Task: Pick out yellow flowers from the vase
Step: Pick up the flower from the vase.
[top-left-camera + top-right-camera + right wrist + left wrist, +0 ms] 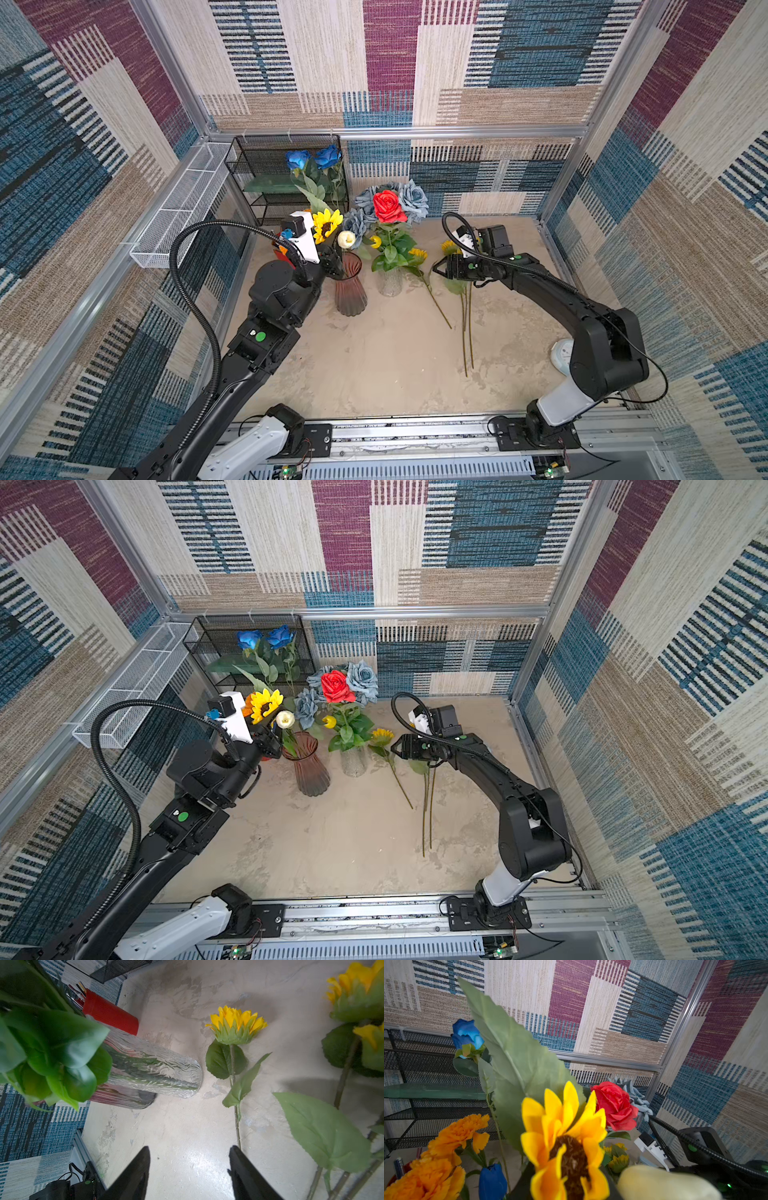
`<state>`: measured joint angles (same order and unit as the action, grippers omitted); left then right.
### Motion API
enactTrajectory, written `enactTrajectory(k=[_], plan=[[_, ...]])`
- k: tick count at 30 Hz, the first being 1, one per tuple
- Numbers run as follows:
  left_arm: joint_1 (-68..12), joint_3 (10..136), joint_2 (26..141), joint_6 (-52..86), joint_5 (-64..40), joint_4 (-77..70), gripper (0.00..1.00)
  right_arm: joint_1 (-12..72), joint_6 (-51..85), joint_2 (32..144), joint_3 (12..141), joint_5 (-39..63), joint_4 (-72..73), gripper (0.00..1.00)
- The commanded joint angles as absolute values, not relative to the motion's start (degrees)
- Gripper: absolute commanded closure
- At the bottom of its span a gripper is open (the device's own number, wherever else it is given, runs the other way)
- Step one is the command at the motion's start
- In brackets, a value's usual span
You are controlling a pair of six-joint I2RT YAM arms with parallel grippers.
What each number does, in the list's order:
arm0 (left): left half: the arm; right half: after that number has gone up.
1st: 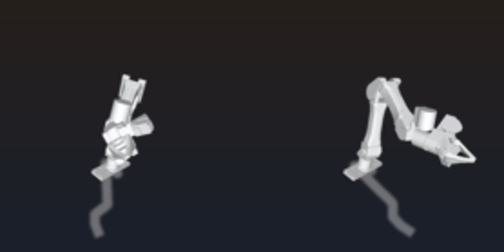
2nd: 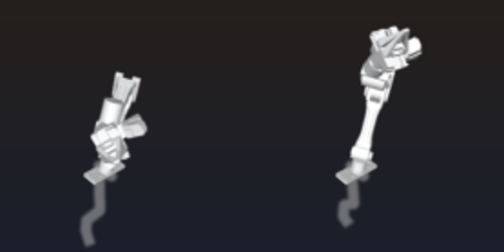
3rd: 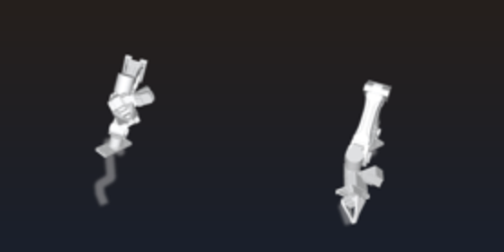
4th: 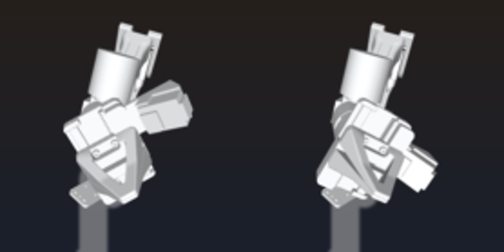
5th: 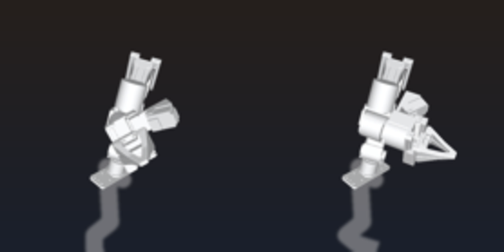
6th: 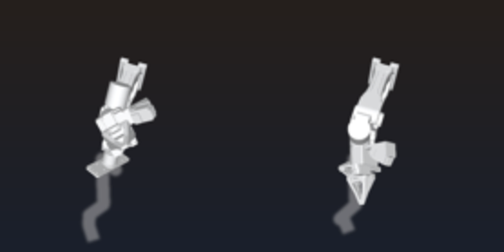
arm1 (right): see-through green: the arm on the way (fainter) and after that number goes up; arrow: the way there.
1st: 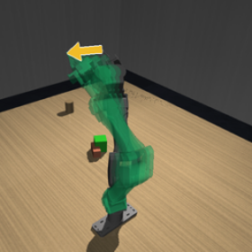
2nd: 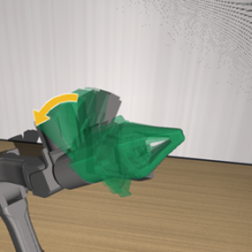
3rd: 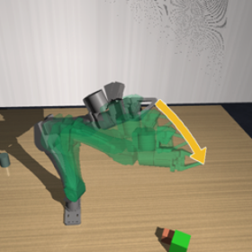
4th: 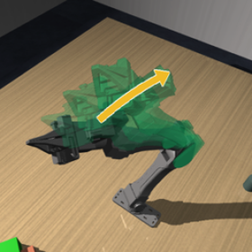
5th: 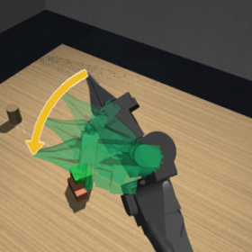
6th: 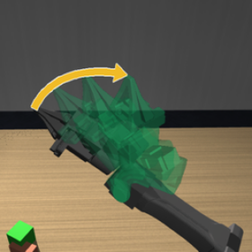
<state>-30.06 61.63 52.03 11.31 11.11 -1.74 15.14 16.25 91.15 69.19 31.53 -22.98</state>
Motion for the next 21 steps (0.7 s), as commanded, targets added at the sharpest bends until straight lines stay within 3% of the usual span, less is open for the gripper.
enactTrajectory(k=[1,8,13,21], plan=[[-29.99,66.28,52.16,12.24,7.2,5.76,0.67,13.76,17.81,88.09,67.68,33.27,-17.65,0.24],[-30.01,78.57,56.01,13.71,2.12,17.97,0.67,13.96,17.61,78.33,64.29,36.05,-7.36,0.09],[-30.06,87.49,61.09,15.99,-4.53,25.78,0.67,20.45,9.32,70.59,64.71,36.62,-3.37,0.05],[-29.92,89.63,62.73,22.15,-12.37,22.98,0.67,32.86,-0.81,64.25,63.99,42.23,0.61,0.0]])
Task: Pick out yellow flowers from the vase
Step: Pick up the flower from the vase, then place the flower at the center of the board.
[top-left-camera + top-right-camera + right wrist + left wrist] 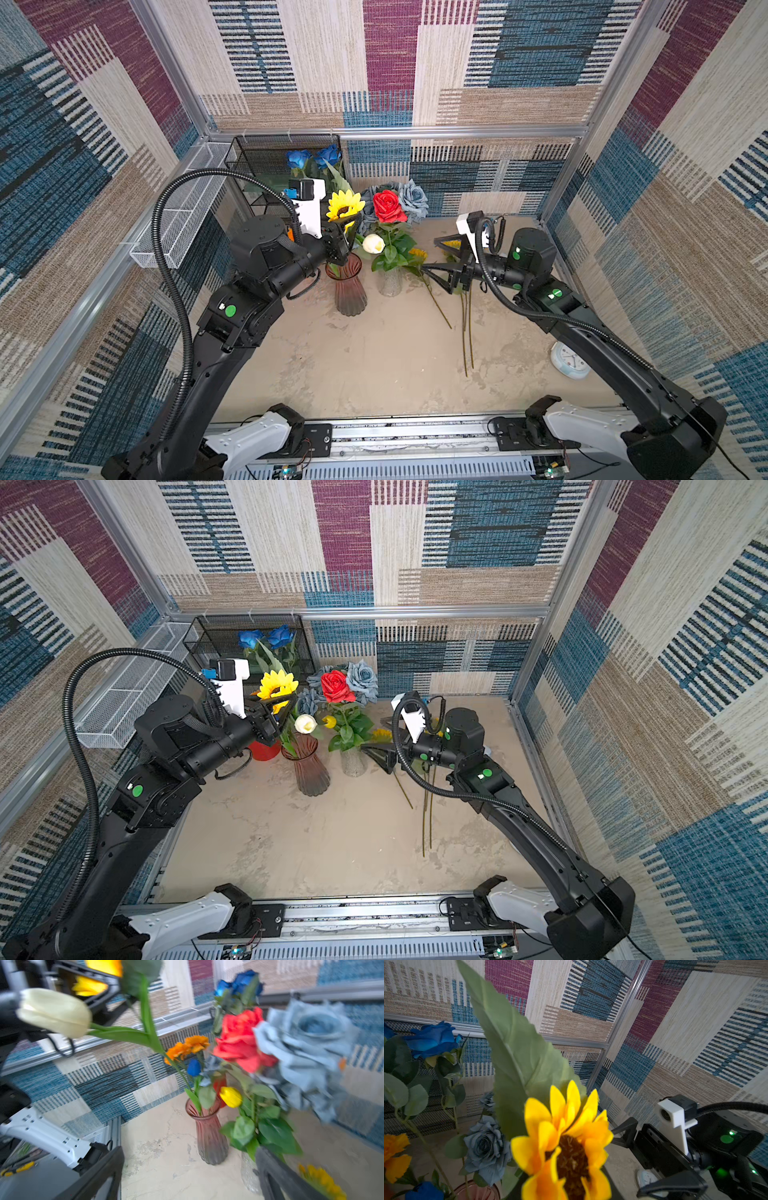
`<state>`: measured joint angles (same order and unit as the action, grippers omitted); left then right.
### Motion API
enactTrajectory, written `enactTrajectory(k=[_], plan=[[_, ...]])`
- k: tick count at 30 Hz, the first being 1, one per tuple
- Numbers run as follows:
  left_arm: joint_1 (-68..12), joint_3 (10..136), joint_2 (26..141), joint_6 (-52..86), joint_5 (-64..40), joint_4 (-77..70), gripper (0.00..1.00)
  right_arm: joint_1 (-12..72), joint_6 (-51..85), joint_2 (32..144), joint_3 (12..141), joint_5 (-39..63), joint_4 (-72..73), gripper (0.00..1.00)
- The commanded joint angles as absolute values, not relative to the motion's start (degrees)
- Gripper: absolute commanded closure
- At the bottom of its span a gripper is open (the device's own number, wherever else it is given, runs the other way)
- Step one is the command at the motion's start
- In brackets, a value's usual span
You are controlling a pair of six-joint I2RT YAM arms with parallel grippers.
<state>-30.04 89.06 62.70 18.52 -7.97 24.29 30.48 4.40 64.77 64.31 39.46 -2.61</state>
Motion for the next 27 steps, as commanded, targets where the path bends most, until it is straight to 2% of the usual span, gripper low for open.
enactTrajectory(k=[1,5,9,20,22,27], plan=[[-29.95,89.71,62.87,22.83,-13.02,22.39,0.67,34.25,-1.73,64.41,64.07,42.36,0.61,0.02],[-29.97,90.12,63.19,25.13,-14.82,21.22,0.67,38.61,-3.26,66.75,64.36,42.82,1.54,0.03],[-29.97,89.56,63.36,28.63,-18.23,18.83,0.67,41.57,-2.64,69.03,63.7,37.55,6.59,0.02],[-29.94,91.54,63.72,32.42,-24.72,19.96,0.67,44.14,-6.05,72.46,65.43,27.03,13.32,0.0],[-29.97,92.21,64.05,33.17,-26.23,20.51,0.67,44.17,-6.24,73.01,65.78,26.94,14.25,0.0],[-29.97,92.29,64.51,35.04,-29.69,19.69,0.67,44.34,-5.47,75.32,68.65,29.43,15.21,0.07]])
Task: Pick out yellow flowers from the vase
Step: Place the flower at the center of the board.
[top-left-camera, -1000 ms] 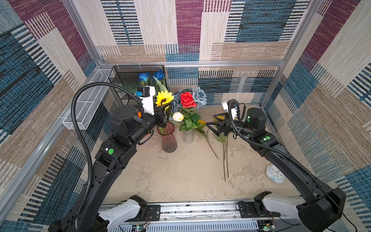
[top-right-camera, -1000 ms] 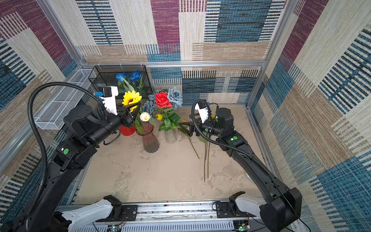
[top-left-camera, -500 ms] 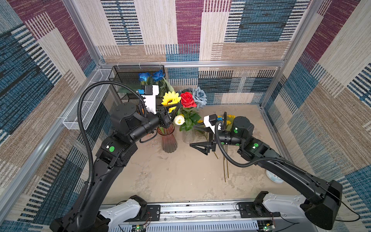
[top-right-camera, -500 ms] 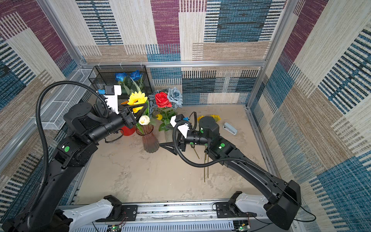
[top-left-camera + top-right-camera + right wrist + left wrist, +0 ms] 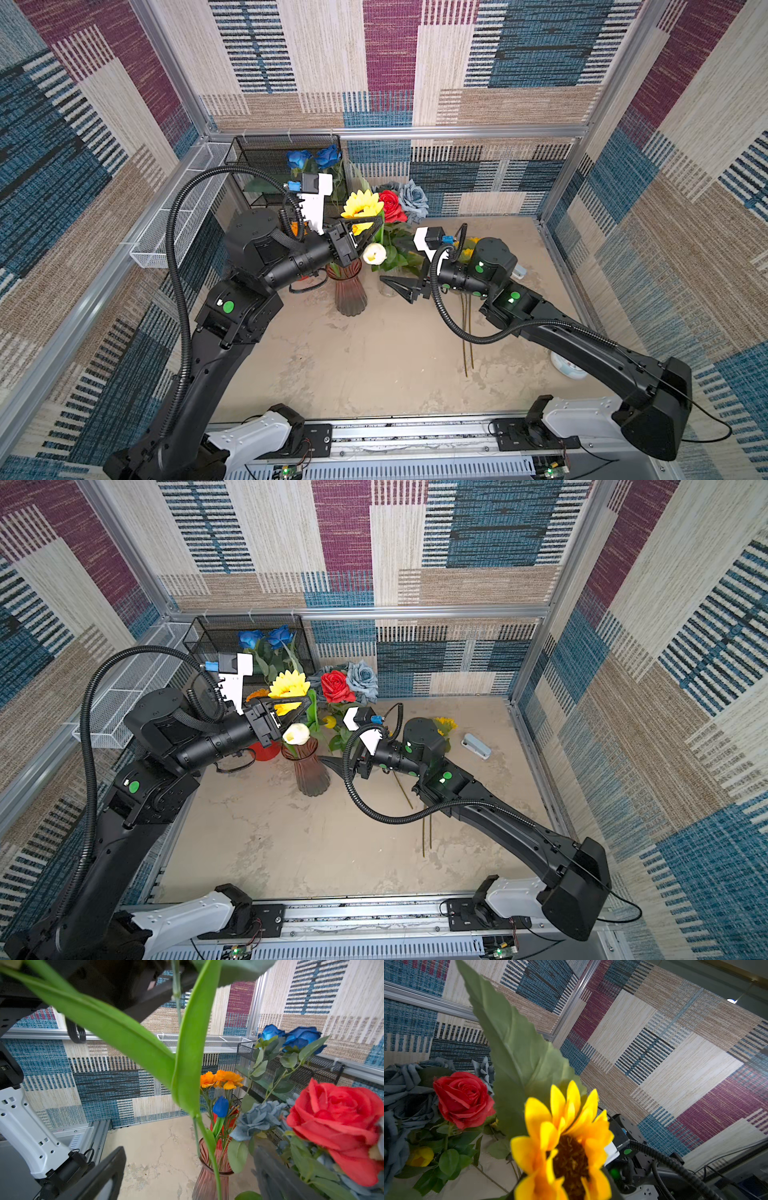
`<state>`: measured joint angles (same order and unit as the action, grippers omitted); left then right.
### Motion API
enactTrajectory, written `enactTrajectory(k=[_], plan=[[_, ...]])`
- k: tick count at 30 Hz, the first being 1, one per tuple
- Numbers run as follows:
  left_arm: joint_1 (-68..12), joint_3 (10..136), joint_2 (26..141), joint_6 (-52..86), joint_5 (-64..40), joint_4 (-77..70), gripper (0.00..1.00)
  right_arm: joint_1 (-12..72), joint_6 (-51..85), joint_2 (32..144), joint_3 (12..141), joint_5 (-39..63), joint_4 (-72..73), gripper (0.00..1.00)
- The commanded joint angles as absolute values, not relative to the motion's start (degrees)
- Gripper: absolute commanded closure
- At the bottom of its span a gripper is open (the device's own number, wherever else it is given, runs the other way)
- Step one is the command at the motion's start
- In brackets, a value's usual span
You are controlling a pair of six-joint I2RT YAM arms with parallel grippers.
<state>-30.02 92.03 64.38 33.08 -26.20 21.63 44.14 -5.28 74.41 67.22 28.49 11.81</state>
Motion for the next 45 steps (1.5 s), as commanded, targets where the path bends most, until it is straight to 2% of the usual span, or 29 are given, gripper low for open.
enactTrajectory(k=[1,6,9,11,13,20,23,27,32,34,41,45], plan=[[-29.95,92.29,64.53,35.15,-29.94,19.62,0.67,44.38,-5.23,75.81,69.28,29.74,15.04,0.08],[-29.97,92.79,65.21,36.79,-32.69,18.34,0.67,44.74,-5.2,77.7,70.76,31.12,15.76,0.15],[-29.89,92.9,65.59,37.22,-34.76,17.95,0.67,44.87,-4.7,78.65,72.44,32.8,14.62,0.3],[-29.96,92.85,65.89,37.48,-35.29,17.45,0.67,44.91,-4.5,79.01,73.22,33.47,14.05,0.46],[-29.9,92.76,66.16,37.44,-35.27,17.31,0.67,44.96,-4.4,79.1,73.89,33.37,12.9,0.57],[-29.82,92.04,66.38,36.8,-33.84,16.56,0.64,45.09,-4.35,77.9,73.43,33.22,12.57,0.81],[-29.84,91.85,66.22,36.15,-31.61,17.07,0.57,45.15,-4.18,77.78,73.14,33.14,12.66,0.94],[-29.86,91.41,66.27,35.99,-31.09,17.05,0.5,45.17,-3.47,77.48,72.6,33.22,13.23,0.99],[-29.84,91.23,66.36,35.51,-30.64,17.29,0.1,45.18,-3.03,76.48,72.16,32.67,13.96,0.99],[-29.8,91.1,66.2,34.89,-30.43,17.52,0.01,45.1,-2.79,76.0,71.99,31.56,14.3,0.99],[-29.82,89.32,63.98,32.71,-28.24,16.94,0.01,42.7,1.27,74.72,71.01,25.88,14.94,1.0],[-29.88,88.17,62.35,32.38,-28.0,15.78,0.0,38.87,5.45,72.84,68.21,26.78,17.55,1.0]])
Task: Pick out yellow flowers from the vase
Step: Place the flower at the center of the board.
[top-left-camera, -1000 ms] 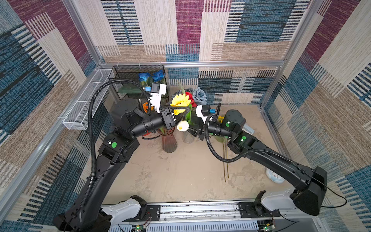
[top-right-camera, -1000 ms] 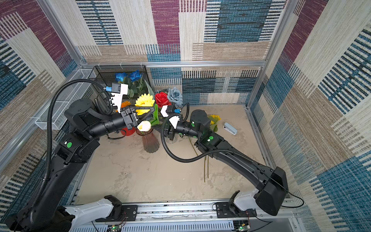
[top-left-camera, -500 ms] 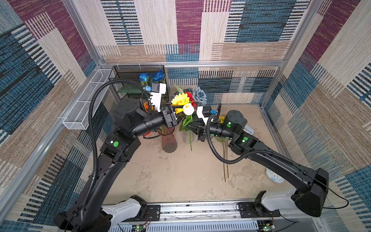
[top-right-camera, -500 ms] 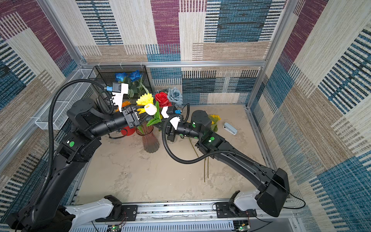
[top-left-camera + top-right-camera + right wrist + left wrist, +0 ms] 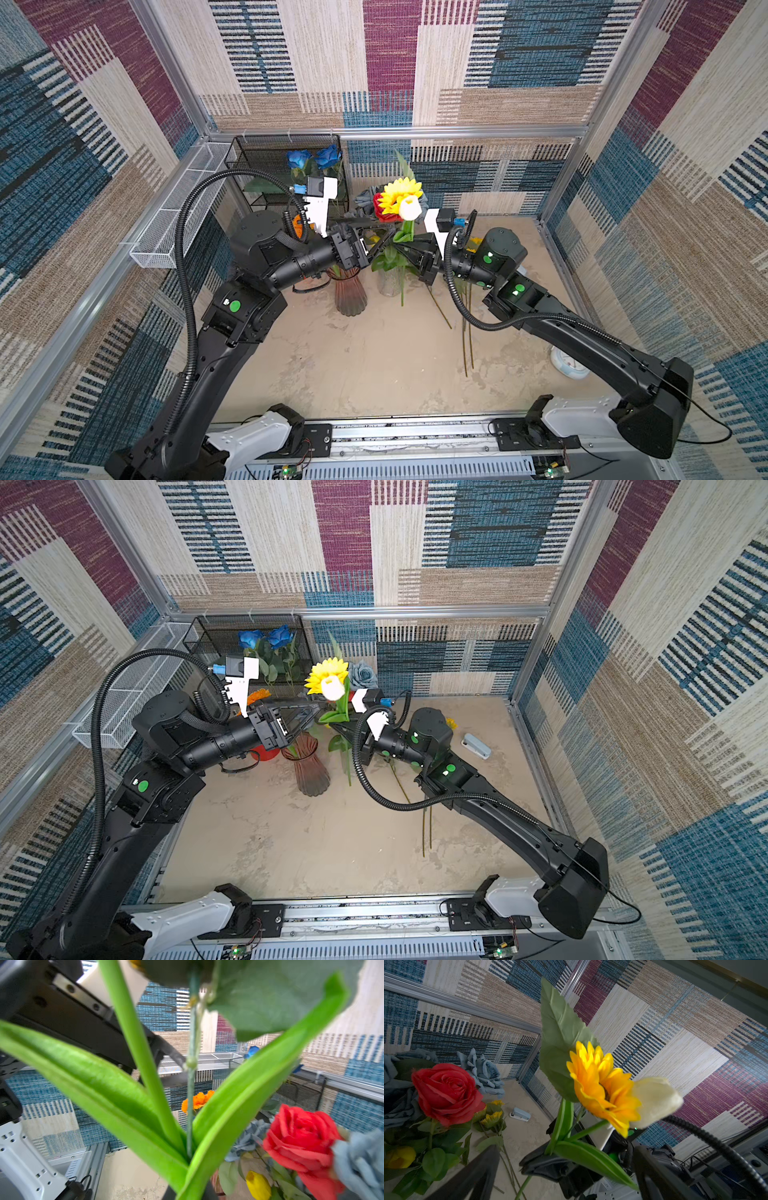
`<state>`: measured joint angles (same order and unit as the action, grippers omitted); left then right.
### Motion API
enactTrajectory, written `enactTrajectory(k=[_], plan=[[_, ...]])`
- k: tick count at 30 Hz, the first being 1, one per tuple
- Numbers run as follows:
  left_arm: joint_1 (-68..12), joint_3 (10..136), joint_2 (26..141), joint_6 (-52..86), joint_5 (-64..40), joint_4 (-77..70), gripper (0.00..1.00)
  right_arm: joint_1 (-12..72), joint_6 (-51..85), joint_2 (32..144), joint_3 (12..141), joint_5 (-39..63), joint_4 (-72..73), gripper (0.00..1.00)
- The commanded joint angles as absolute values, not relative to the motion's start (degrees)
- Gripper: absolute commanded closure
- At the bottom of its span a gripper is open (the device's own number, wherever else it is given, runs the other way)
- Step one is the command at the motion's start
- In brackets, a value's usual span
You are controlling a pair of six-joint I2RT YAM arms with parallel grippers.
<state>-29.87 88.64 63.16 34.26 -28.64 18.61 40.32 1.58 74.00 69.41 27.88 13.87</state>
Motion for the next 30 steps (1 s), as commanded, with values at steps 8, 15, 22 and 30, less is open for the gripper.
enactTrajectory(k=[8,15,22,30], plan=[[-29.75,85.67,59.39,28.88,-22.9,17.5,0.01,31.42,10.01,69.51,66.69,18.54,10.59,1.0],[-29.52,83.87,57.91,26.3,-16.42,20.14,0.01,16.1,21.01,77.68,70.11,18.97,-8.06,1.0],[-28.85,82.79,57.98,25.39,-13.01,20.69,0.01,13.71,18.15,87.71,71.83,20.62,-17.72,1.0],[-28.35,83.21,58.39,25.13,-13.02,21.64,0.01,14.59,15.15,102.05,77.17,22.64,-25.37,1.0]])
